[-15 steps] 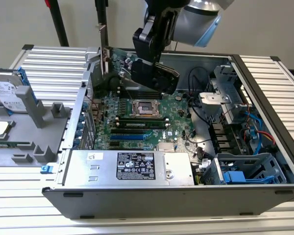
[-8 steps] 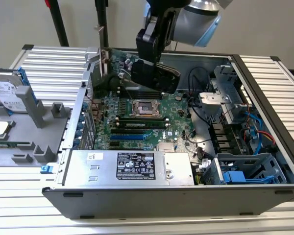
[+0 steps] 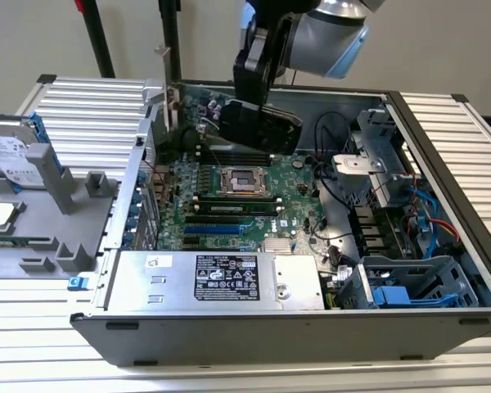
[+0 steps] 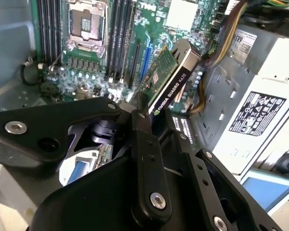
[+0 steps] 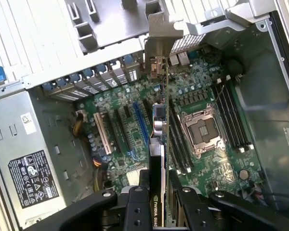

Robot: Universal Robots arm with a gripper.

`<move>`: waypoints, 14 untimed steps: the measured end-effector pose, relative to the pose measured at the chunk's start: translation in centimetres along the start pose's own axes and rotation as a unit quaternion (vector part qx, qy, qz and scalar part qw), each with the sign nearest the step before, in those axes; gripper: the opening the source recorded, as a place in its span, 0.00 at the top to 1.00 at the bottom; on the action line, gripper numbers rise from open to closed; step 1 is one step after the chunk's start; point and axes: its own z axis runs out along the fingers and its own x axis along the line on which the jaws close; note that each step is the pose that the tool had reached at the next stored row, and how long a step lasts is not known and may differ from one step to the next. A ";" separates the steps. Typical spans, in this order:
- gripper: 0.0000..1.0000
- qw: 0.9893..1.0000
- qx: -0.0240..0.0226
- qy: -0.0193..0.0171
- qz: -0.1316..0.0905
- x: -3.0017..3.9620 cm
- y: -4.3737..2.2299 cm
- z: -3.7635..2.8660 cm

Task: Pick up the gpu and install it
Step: 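Insert the gpu into the slot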

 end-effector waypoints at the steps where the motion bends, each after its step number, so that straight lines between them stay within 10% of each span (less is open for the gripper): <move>1: 1.00 1.000 0.000 0.000 -0.004 0.00 -0.01 0.00; 14: 1.00 0.998 -0.001 0.004 -0.063 -0.02 -0.06 0.00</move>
